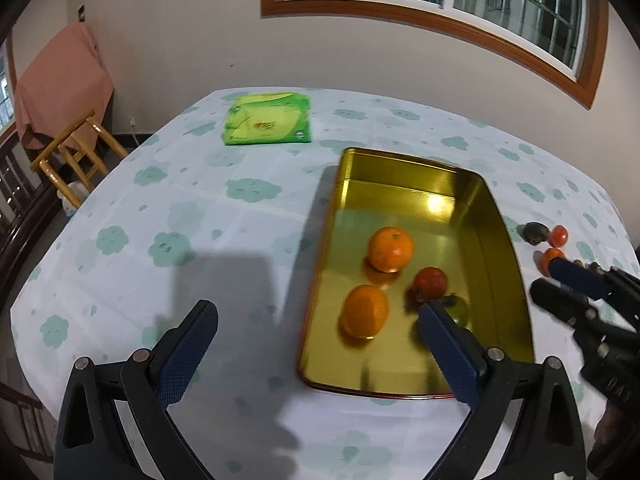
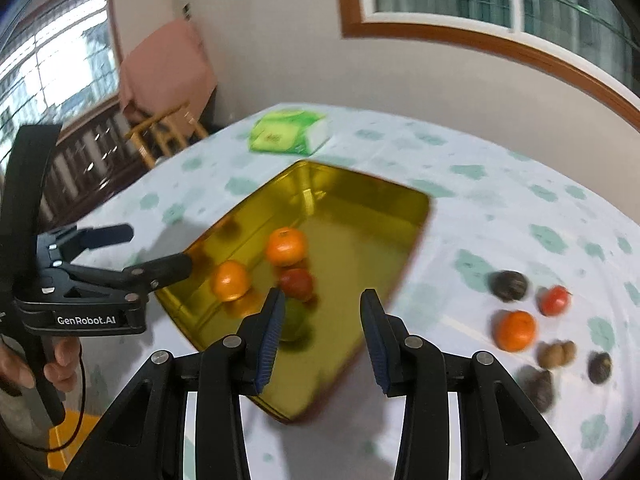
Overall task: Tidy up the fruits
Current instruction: 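Close the right gripper on a dark wrinkled fruit while the left moves toward the fruits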
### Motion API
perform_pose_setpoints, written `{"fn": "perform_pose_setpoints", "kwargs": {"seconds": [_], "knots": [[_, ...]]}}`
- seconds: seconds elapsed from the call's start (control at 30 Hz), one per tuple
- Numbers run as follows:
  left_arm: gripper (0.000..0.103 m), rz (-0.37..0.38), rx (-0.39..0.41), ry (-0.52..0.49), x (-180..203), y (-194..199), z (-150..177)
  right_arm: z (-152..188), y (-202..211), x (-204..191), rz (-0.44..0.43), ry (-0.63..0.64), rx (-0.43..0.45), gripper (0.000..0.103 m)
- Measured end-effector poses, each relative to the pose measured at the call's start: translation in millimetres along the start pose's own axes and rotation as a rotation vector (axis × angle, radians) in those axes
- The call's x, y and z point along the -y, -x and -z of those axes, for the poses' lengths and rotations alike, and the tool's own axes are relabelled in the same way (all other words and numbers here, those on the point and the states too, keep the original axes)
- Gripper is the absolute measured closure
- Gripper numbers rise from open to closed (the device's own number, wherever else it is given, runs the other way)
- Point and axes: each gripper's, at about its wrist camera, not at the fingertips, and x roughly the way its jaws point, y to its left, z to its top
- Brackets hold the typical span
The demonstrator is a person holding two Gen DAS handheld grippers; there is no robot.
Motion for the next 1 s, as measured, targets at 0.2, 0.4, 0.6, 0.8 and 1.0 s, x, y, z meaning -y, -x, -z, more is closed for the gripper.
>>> {"fn": "perform_pose_setpoints", "kwargs": {"seconds": [0.2, 0.4, 0.6, 0.8, 1.0], "knots": [[0.003, 0.033, -0.004, -0.053, 27, 1, -1, 21, 26, 66, 0.129, -0.104, 0.017, 0.062], [0.003, 0.067, -0.014, -0.119, 60, 3, 1, 51, 45, 143, 0.271, -0.222, -0.003, 0.062], [0.003, 0.118, -0.017, -0.177, 102, 3, -1, 74, 59, 205, 0.364, -0.319, -0.01, 0.062], [0.003, 0.169, -0.012, -0.257, 148, 3, 0, 82, 47, 233, 0.375, -0.342, -0.032, 0.058], [0.003, 0.206, -0.028, -0.319, 187, -1, 4, 81, 23, 244, 0.372, -0.327, -0.056, 0.058]]}}
